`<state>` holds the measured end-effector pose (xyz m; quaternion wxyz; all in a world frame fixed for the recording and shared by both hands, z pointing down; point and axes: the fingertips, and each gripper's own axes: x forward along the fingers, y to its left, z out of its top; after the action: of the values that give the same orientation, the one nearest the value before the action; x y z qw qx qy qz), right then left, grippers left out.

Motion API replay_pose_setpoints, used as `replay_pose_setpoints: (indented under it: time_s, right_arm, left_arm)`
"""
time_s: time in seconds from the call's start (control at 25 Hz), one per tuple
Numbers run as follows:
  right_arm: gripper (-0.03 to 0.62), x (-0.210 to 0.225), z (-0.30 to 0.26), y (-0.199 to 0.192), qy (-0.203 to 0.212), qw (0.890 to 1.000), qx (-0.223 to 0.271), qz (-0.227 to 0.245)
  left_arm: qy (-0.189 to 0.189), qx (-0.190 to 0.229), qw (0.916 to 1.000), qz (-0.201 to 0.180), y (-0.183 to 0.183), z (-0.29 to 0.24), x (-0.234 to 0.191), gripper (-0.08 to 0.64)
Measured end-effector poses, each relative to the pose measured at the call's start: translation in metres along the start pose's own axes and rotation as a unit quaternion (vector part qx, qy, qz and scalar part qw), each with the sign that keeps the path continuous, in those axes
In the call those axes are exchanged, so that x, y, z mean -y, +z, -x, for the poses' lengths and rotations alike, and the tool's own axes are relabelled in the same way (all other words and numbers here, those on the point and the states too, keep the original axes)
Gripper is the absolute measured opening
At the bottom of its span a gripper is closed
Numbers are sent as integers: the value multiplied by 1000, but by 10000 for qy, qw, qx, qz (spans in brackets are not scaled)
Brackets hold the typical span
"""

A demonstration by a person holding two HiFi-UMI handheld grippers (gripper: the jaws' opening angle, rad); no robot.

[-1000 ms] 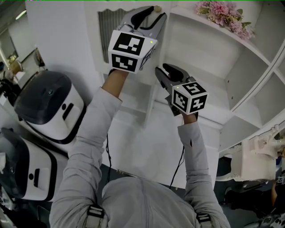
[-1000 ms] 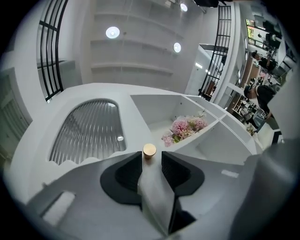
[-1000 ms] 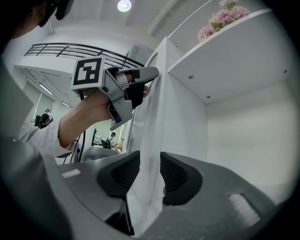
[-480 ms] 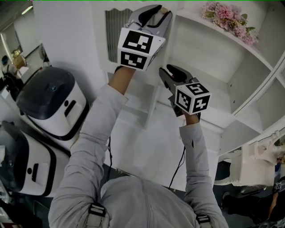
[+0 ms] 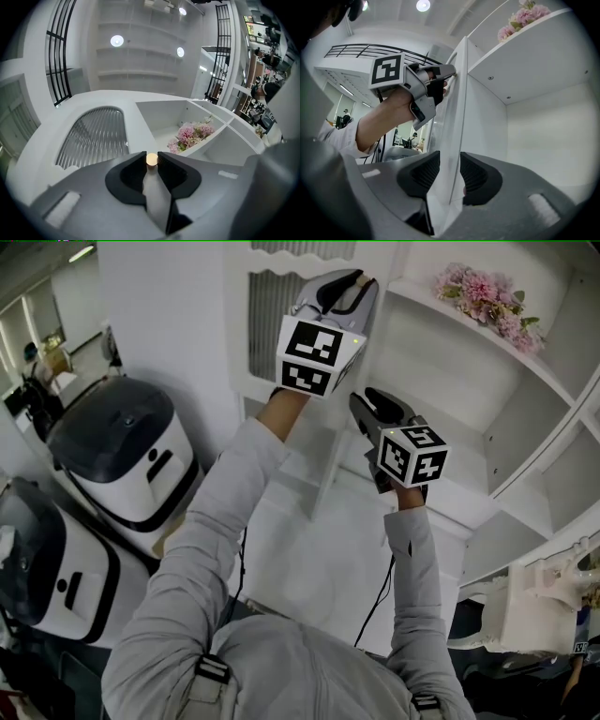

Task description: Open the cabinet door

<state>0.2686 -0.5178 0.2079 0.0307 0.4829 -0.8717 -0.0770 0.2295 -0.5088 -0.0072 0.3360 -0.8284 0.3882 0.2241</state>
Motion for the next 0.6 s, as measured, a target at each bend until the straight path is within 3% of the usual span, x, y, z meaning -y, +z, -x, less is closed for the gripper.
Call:
replay_pose_setpoints:
  time_s: [0.2, 0.6]
  right_arm:
    - [138, -10, -7, 8, 141, 9999, 16, 56]
    - [143, -17, -15, 13, 38, 9998, -142, 159]
  left_arm:
    - [58, -25, 10000, 60, 2, 8, -3, 92]
    - [24, 16, 9996, 277, 16, 21, -5, 91]
